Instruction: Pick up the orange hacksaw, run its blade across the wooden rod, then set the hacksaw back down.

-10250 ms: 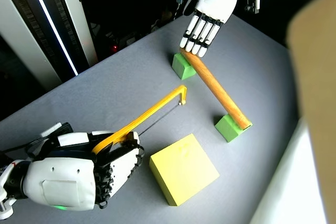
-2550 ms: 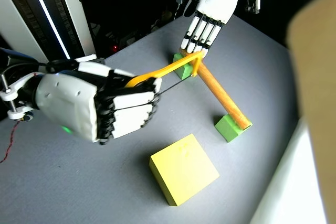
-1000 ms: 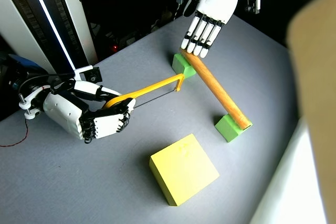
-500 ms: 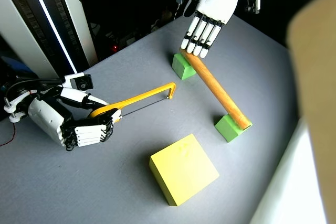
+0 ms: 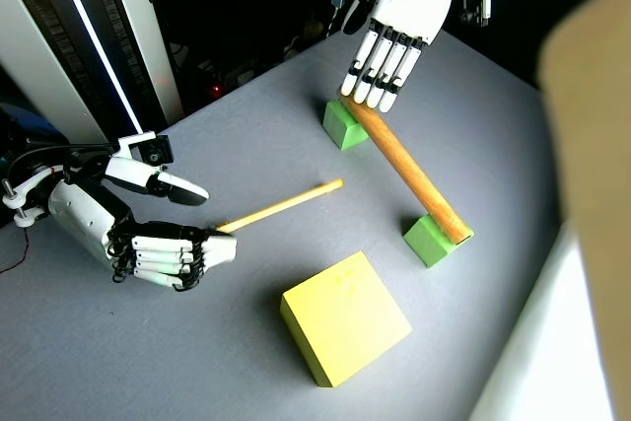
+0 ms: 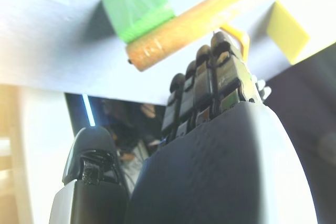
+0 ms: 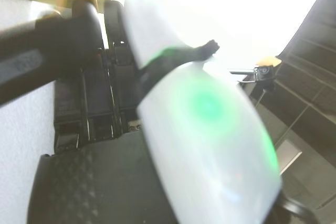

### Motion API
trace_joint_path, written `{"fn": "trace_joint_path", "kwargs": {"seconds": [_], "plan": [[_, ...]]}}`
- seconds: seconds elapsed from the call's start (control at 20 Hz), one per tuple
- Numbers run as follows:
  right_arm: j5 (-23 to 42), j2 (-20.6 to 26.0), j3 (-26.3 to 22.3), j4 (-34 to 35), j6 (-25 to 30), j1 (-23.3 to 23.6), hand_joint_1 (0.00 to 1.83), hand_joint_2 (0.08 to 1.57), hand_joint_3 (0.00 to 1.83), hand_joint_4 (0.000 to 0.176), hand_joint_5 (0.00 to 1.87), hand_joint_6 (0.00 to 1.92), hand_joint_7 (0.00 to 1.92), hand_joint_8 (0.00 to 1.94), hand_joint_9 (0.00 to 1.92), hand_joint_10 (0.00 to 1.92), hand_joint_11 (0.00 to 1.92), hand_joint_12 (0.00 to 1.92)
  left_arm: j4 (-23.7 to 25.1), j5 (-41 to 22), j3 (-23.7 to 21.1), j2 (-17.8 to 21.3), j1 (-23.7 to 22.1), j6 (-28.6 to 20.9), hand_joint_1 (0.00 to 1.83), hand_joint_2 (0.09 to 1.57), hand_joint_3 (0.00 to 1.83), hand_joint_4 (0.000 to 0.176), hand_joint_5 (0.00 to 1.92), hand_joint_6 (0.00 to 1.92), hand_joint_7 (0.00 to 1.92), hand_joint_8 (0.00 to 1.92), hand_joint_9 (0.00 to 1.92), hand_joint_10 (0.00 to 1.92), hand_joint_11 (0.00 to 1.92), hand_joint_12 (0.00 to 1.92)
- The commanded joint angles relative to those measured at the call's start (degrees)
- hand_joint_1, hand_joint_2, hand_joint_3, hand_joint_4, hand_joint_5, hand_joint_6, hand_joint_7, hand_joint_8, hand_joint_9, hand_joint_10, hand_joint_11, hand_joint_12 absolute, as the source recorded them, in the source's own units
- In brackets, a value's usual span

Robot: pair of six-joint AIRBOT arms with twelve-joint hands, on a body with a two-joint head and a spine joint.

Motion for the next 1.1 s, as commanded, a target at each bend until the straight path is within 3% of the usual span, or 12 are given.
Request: {"fn": "trace_joint_path", "kwargs": {"seconds": [0.0,0.05,0.3,0.4,0.5,0.6,0.75,0.85,0.95,1.0,1.05], "plan": [[5.5,0.4,-0.3,-4.1,0.6,-0.2,1.08,1.10,0.00,0.000,0.47,0.00,0.41,0.00,0.42,0.08,0.01,1.35,-4.2,-1.0,-0.1,0.2,-0.6,0.2,0.20,1.26,0.00,0.000,0.08,0.01,0.06,0.00,0.05,0.00,0.00,0.25],[5.5,0.4,-0.4,-4.2,0.5,-0.2,1.03,1.11,0.00,0.000,0.38,0.00,0.35,0.00,0.36,0.04,0.00,1.30,-5.4,-0.7,-0.1,0.1,-0.6,0.2,0.20,1.26,0.00,0.000,0.07,0.00,0.07,0.00,0.06,0.00,0.00,0.27],[5.4,0.6,-0.5,-5.0,0.0,0.0,0.88,0.95,0.00,0.000,0.17,0.00,0.07,0.00,0.04,0.00,0.00,0.47,-14.7,2.9,-0.3,-1.1,-1.0,1.2,0.15,1.27,0.00,0.000,0.05,0.00,0.06,0.00,0.03,0.00,0.00,0.16],[5.5,1.1,-0.9,-5.0,-0.2,0.3,0.87,0.94,0.00,0.000,0.16,0.00,0.06,0.00,0.03,0.00,0.00,0.46,-18.2,3.1,0.1,-1.9,-0.6,1.8,0.15,1.27,0.00,0.000,0.06,0.00,0.06,0.00,0.04,0.00,0.00,0.18],[5.5,1.8,-1.6,-5.0,-0.8,0.5,0.85,0.97,0.00,0.000,0.09,0.00,0.00,0.00,0.00,0.00,0.00,0.27,-22.1,4.3,0.7,-2.9,0.0,2.6,0.10,1.29,0.00,0.000,0.04,0.00,0.05,0.00,0.04,0.00,0.00,0.18],[5.1,2.6,-2.2,-5.2,-1.5,0.9,0.84,0.96,0.00,0.000,0.11,0.01,0.00,0.00,0.00,0.00,0.00,0.36,-24.9,4.7,1.4,-3.8,0.4,3.2,0.10,1.28,0.00,0.000,0.05,0.00,0.05,0.00,0.03,0.00,0.00,0.19],[-0.1,5.0,-2.5,-7.9,-2.7,4.0,0.79,0.99,0.00,0.000,0.10,0.01,0.01,0.00,0.00,0.00,0.00,0.31,-29.3,4.6,1.8,-5.5,0.8,3.2,0.15,1.27,0.00,0.000,0.06,0.00,0.06,0.00,0.05,0.00,0.00,0.22],[-4.1,6.3,-2.5,-9.5,-4.1,6.4,0.82,0.99,0.00,0.000,0.12,0.01,0.05,0.01,0.01,0.00,0.00,0.40,-32.2,4.1,2.2,-6.3,1.6,3.3,0.15,1.27,0.00,0.000,0.06,0.00,0.07,0.00,0.05,0.00,0.00,0.21],[-8.9,7.9,-2.5,-12.2,-5.4,9.1,0.77,1.02,0.01,0.000,0.21,0.02,0.17,0.02,0.10,0.02,0.00,0.71,-31.9,3.7,3.0,-7.0,1.2,3.3,0.11,1.28,0.00,0.000,0.03,0.00,0.04,0.00,0.04,0.00,0.00,0.17],[-12.4,8.9,-2.5,-14.0,-6.6,11.1,0.74,1.04,0.01,0.000,0.25,0.01,0.25,0.02,0.19,0.03,0.00,0.92,-32.0,3.2,3.6,-7.7,0.1,3.3,0.13,1.26,0.00,0.000,0.05,0.00,0.06,0.00,0.06,0.00,0.00,0.26],[-14.8,9.4,-2.5,-15.2,-7.4,12.3,0.71,1.08,0.01,0.000,0.38,0.03,0.43,0.03,0.38,0.07,0.04,1.17,-32.0,2.7,4.1,-8.2,-0.5,3.3,0.13,1.27,0.00,0.000,0.06,0.00,0.06,0.00,0.07,0.00,0.00,0.27]]}}
